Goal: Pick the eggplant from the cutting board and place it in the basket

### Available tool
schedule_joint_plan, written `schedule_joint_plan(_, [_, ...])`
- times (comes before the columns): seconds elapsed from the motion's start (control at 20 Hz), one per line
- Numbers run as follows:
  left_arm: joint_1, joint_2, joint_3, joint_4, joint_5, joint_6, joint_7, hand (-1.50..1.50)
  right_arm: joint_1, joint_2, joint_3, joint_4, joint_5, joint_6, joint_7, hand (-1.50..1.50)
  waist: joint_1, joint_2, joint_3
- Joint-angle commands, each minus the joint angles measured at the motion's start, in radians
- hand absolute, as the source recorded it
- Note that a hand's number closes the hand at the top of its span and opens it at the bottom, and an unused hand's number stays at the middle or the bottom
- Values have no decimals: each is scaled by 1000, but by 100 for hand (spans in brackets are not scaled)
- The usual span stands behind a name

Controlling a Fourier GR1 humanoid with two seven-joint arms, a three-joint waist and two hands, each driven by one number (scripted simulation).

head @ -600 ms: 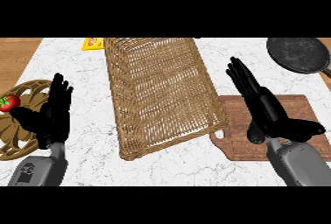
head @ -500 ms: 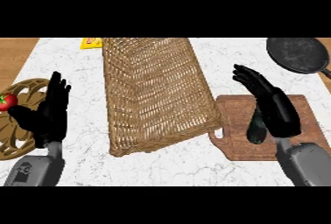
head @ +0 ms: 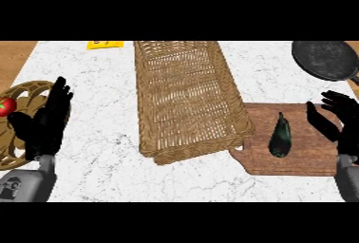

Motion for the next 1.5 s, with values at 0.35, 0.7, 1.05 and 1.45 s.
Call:
schedule_joint_plan(0.35, [-55,29,2,36,-1,-46,30,0,-123,-256,115,270,347,-279,644,-150,22,-4,-12])
schedule_joint_plan(0.7, [-45,31,-5,24,-8,-47,42,0,-195,-348,253,167,202,318,979,-150,27,-15,-11])
schedule_joint_plan(1.05, [9,30,2,-34,-6,-45,57,0,-245,-445,226,-119,25,525,1354,-150,-2,-18,-4])
schedule_joint_plan(1.45, [4,23,31,-1,2,-91,55,0,-137,-390,213,-288,107,312,1383,-150,10,-7,-2])
